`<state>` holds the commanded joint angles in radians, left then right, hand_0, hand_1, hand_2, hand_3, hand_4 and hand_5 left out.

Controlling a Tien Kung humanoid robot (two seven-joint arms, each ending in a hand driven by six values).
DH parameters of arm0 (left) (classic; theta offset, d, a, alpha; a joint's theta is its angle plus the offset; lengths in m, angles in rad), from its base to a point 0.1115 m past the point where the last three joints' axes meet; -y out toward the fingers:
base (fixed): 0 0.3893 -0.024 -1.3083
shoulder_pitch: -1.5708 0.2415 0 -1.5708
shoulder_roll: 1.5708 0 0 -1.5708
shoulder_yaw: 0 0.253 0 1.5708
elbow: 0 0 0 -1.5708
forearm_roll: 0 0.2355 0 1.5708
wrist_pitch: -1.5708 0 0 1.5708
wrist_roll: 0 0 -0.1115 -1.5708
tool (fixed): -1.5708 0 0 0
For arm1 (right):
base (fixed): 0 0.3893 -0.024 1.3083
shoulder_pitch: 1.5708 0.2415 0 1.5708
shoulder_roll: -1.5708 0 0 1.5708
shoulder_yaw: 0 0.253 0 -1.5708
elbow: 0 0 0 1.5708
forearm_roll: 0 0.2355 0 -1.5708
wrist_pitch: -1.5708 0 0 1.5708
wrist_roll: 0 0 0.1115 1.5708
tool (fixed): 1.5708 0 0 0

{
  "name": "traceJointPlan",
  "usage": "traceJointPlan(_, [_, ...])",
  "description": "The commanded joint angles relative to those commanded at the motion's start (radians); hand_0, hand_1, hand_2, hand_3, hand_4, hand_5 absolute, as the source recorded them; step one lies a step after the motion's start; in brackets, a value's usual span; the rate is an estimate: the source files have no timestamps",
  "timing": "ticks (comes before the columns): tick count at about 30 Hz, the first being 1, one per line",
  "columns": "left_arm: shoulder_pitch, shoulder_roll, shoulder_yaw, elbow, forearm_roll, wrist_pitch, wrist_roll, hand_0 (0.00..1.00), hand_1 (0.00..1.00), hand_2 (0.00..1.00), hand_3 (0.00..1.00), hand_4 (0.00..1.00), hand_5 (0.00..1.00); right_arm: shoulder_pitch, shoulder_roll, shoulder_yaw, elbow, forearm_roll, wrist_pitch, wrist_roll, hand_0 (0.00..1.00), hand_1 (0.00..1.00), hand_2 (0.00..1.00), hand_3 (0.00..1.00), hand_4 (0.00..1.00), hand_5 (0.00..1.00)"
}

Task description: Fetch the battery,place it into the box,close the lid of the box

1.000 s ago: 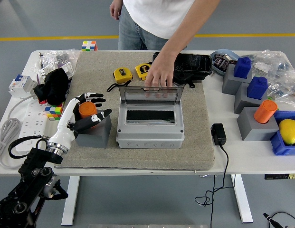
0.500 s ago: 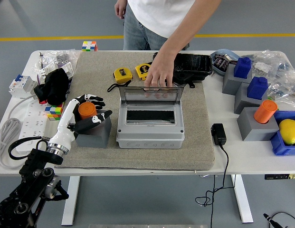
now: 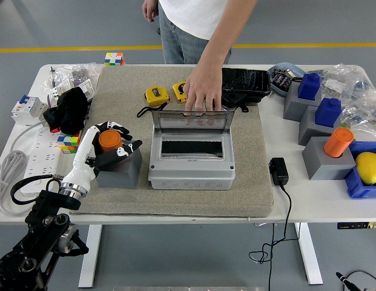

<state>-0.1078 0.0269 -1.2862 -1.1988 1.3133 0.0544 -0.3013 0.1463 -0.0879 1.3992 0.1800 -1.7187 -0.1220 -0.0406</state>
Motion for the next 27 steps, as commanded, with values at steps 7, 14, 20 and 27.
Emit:
traceJointPlan(7, [-0.001, 0.0, 0.002, 0.002, 0.01, 0.008, 0.001, 0.124, 0.162, 0.201, 0.17, 0.998, 0.124, 0.001, 0.0, -0.003, 0.0, 0.004, 0.0, 0.001, 0.873, 0.846, 0.818, 0.833, 0.998, 0.998])
traceJointPlan(14, [-0.003, 0.0, 0.013, 0.004, 0.003, 0.021, -0.007, 0.05, 0.06, 0.085, 0.074, 0.998, 0.135, 0.001, -0.002, 0.003, 0.0, -0.002, 0.0, 0.0, 0.875, 0.846, 0.818, 0.833, 0.998, 0.998])
traceJointPlan(20, [-0.007, 0.0, 0.027, 0.015, -0.025, 0.035, -0.012, 0.01, 0.002, 0.036, 0.027, 0.998, 0.112, 0.001, -0.001, -0.001, 0.0, 0.003, -0.001, 0.001, 0.875, 0.847, 0.818, 0.834, 0.998, 0.998])
traceJointPlan(27, [-0.01, 0.001, 0.035, 0.01, -0.025, 0.057, -0.018, 0.008, 0.002, 0.021, 0.016, 0.998, 0.063, 0.001, -0.001, 0.001, 0.0, 0.001, -0.001, 0.0, 0.875, 0.847, 0.818, 0.833, 0.998, 0.998])
